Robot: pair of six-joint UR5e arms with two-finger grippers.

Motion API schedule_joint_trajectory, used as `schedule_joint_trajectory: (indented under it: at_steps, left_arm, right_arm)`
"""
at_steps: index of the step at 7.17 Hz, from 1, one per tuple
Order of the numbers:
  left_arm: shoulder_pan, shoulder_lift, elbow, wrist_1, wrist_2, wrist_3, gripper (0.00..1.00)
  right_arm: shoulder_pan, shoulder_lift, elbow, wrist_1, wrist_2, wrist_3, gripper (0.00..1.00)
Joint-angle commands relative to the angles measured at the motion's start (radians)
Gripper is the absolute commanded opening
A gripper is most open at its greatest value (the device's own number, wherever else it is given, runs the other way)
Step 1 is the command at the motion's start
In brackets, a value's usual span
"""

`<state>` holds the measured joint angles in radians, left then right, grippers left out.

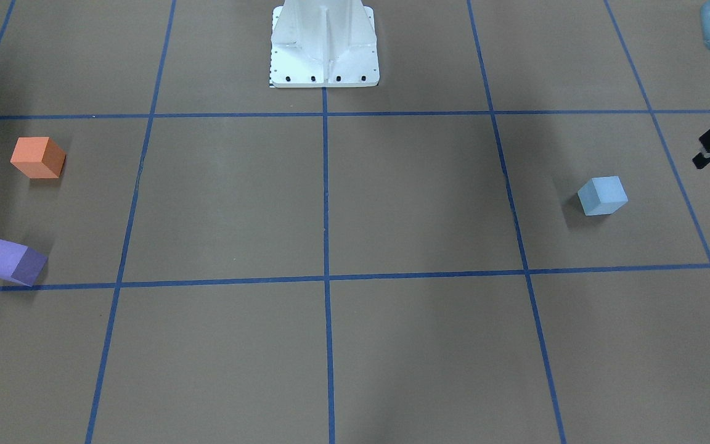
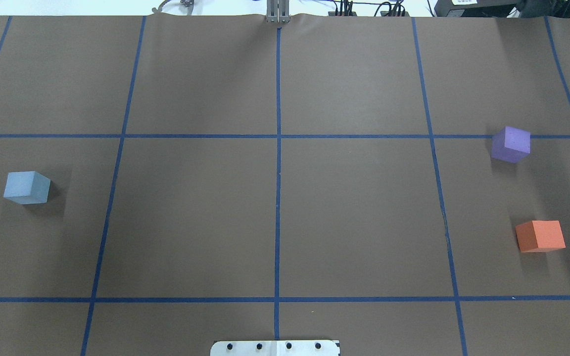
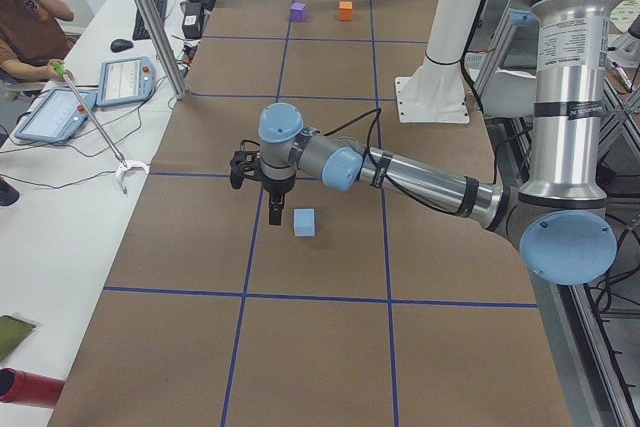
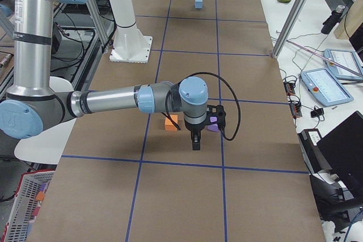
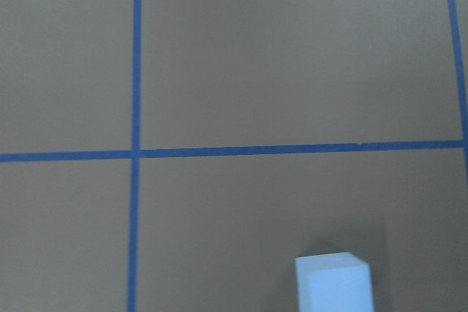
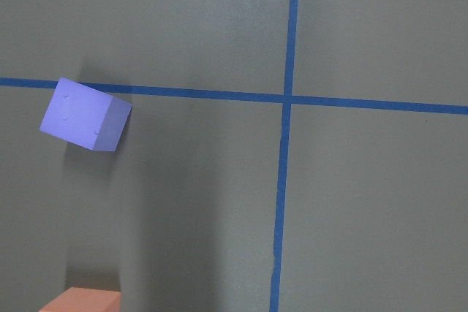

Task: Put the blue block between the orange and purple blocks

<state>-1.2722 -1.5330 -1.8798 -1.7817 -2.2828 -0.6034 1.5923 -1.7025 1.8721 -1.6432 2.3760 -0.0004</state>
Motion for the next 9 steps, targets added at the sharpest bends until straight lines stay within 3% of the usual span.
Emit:
schedule_joint_trajectory:
  at_steps: [1, 3, 5, 9]
  left_arm:
    - [0.17, 0.005, 0.01, -0.086, 0.133, -0.191, 1.0]
    - [0.259, 0.005, 0.06, -0.169, 0.17, -0.248, 1.0]
    - [0.344, -0.001, 0.087, -0.176, 0.235, -0.265, 1.0]
    - [0.346, 0.007, 0.131, -0.182, 0.235, -0.194, 1.0]
  right_arm:
    - [0.0, 0.0, -0.002, 0.0, 0.015, 0.002, 1.0]
    - [0.0, 0.004, -0.002, 0.0, 0.015, 0.003, 1.0]
    - [0.0, 0.009, -0.002, 0.0, 0.017, 0.003, 1.0]
    - [0.001, 0.009, -0.002, 0.0, 0.023, 0.002, 1.0]
